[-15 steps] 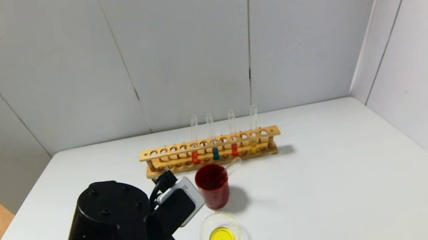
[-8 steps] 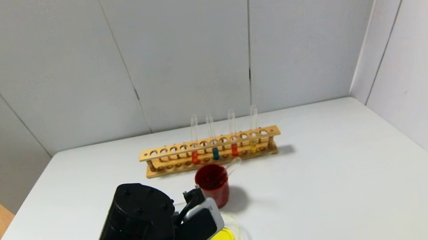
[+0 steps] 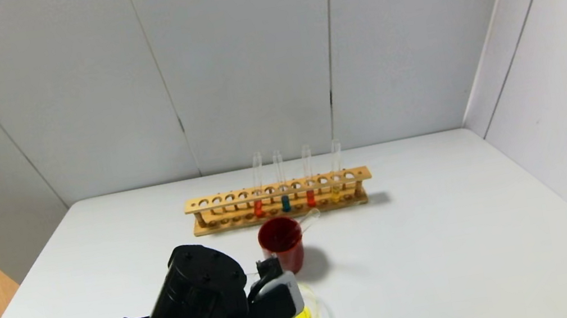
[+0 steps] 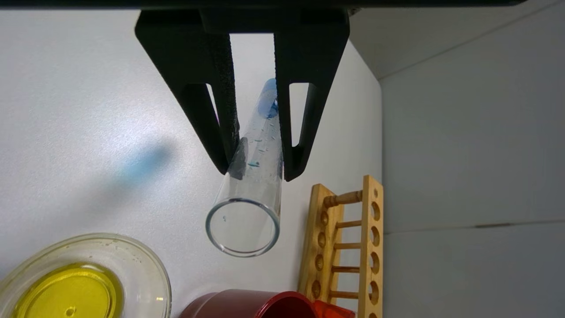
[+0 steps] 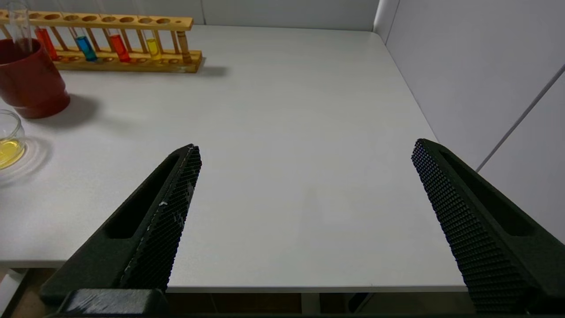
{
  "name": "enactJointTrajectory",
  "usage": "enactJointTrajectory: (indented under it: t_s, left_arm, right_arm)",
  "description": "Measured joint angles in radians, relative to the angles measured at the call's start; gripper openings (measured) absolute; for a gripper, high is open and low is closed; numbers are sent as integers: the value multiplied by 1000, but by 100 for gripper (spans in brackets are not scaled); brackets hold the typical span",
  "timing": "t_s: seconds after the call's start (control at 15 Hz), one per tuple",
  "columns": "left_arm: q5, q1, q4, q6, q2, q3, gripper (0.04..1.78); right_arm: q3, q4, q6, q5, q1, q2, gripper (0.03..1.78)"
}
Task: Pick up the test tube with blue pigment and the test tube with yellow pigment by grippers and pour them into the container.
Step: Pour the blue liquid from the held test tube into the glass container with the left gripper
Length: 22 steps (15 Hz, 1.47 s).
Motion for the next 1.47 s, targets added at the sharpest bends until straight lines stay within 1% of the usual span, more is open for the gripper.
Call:
enactJointTrajectory:
  t_s: [0.13, 0.27, 0.53, 0.8, 1.13, 1.47]
  left_arm:
    - [-1, 3, -2, 89, 3, -3, 30]
    - [-6, 8, 0, 149, 11, -13, 30]
    - [-11, 40, 2, 279, 40, -51, 30]
    - [-10, 53, 7, 338, 73, -67, 30]
    - [-9, 66, 6, 377, 116, -90, 30]
    - [30, 67, 9, 473, 137, -111, 30]
  right_arm:
    - [0, 0, 0, 0, 0, 0, 174]
    - [0, 0, 0, 0, 0, 0, 174]
    - [0, 0, 0, 0, 0, 0, 174]
    - [0, 0, 0, 0, 0, 0, 174]
    - [0, 0, 0, 0, 0, 0, 174]
    - [0, 0, 0, 0, 0, 0, 174]
